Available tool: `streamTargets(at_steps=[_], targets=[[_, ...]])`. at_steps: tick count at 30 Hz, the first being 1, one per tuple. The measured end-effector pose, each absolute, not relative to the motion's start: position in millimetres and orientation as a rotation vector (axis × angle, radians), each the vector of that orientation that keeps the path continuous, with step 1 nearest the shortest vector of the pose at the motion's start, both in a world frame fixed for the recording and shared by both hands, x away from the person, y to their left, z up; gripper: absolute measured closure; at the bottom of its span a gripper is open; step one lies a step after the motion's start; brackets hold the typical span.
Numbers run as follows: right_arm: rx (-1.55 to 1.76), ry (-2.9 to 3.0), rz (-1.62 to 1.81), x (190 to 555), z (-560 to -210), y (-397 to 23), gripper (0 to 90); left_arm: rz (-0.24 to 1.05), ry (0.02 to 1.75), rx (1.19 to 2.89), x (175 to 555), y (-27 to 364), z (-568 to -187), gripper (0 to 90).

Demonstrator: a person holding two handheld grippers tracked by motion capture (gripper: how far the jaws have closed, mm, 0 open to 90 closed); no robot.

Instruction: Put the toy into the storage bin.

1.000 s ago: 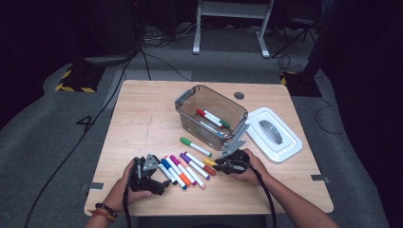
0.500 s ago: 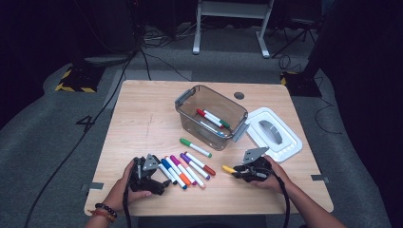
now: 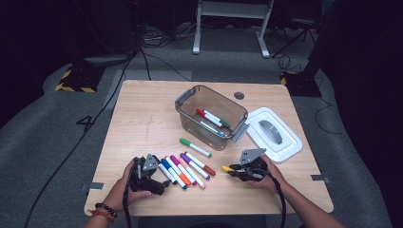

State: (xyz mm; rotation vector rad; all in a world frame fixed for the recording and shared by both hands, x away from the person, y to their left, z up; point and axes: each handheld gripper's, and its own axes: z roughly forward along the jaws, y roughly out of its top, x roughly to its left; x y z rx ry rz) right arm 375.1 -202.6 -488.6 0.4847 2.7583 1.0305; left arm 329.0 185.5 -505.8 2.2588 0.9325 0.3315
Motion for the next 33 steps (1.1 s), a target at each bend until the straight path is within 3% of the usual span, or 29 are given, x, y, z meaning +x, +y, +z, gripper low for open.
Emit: streamTargets(at_steps=[7, 33], targets=[[0.535, 2.724, 1.071, 376, -483, -210, 74.6, 0.332, 0.933, 2.26, 329, 185, -506, 0.5], [0.629, 2.31, 1.422, 378, -392, -268, 74.7, 0.33, 0.93, 2.259, 329, 185, -506, 0.5]])
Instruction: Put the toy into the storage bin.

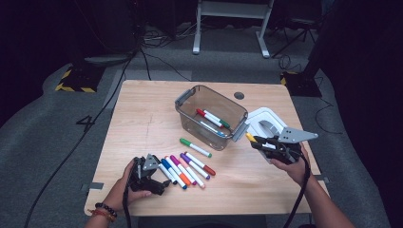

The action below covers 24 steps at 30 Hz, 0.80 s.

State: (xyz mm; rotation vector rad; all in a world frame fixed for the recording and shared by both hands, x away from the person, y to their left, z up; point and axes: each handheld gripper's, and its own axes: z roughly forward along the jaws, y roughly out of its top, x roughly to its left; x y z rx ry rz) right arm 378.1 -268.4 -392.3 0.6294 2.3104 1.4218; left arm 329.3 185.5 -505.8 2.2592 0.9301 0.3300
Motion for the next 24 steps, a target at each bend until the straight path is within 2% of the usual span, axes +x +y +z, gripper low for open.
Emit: streamTargets(at_steps=[10, 24], targets=[[0.591, 2.239, 1.45, 385, -353, -264, 74.7, 0.329, 0.93, 2.261, 329, 186, -506, 0.5], [0.514, 2.235, 1.419, 411, -308, -216, 74.7, 0.33, 0.929, 2.26, 329, 186, -506, 0.5]])
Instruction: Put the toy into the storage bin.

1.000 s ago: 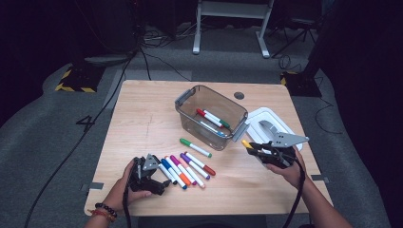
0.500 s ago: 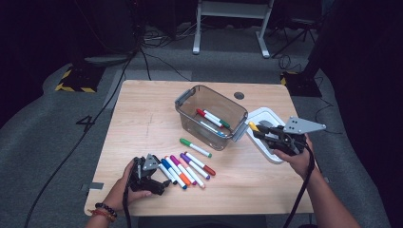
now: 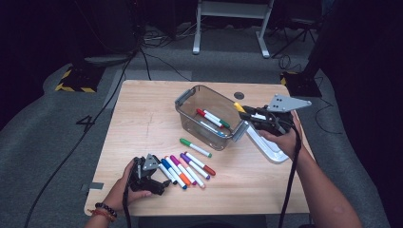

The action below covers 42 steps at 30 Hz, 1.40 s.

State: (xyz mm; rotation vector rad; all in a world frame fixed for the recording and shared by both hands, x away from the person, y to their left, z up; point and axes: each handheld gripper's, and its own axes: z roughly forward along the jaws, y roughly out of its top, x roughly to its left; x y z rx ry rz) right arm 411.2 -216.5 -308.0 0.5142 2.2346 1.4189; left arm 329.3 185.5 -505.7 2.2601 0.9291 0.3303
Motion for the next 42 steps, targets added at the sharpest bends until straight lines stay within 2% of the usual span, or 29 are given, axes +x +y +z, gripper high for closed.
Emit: streamTargets(at_steps=[18, 29, 42], targets=[[0.529, 2.315, 1.307, 452, -302, -150, 74.7, 0.33, 0.93, 2.26, 329, 186, -506, 0.5], [0.644, 2.459, 1.17, 492, -337, -114, 74.7, 0.333, 0.934, 2.259, 329, 185, -506, 0.5], [0.683, 2.637, 0.941, 513, -371, -84, 74.7, 0.332, 0.934, 2.259, 329, 185, -506, 0.5]])
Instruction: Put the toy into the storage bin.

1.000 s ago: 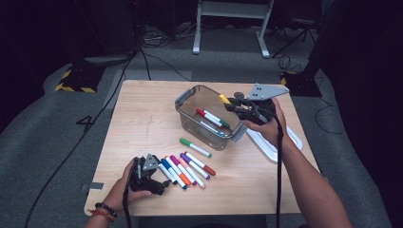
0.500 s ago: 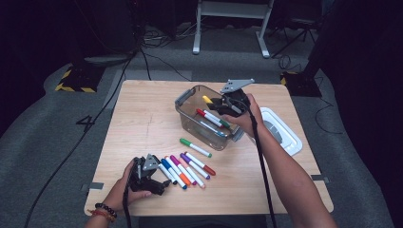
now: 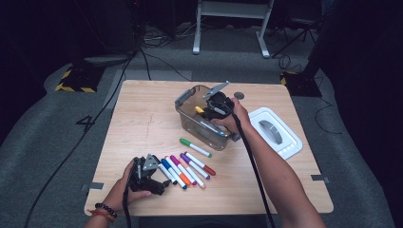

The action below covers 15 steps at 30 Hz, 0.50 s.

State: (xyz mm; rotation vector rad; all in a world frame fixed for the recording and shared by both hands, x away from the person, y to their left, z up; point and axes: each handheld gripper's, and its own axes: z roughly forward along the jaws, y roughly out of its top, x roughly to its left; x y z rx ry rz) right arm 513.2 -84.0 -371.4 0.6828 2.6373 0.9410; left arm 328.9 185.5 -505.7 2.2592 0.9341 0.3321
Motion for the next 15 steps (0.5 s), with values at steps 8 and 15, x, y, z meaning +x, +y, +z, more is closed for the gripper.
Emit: streamTargets(at_steps=[8, 15], targets=[[0.661, 2.734, 0.789, 516, -388, -69, 74.7, 0.332, 0.933, 2.259, 329, 185, -506, 0.5], [0.642, 2.808, 0.727, 517, -391, -63, 74.5, 0.331, 0.933, 2.259, 329, 185, -506, 0.5]])
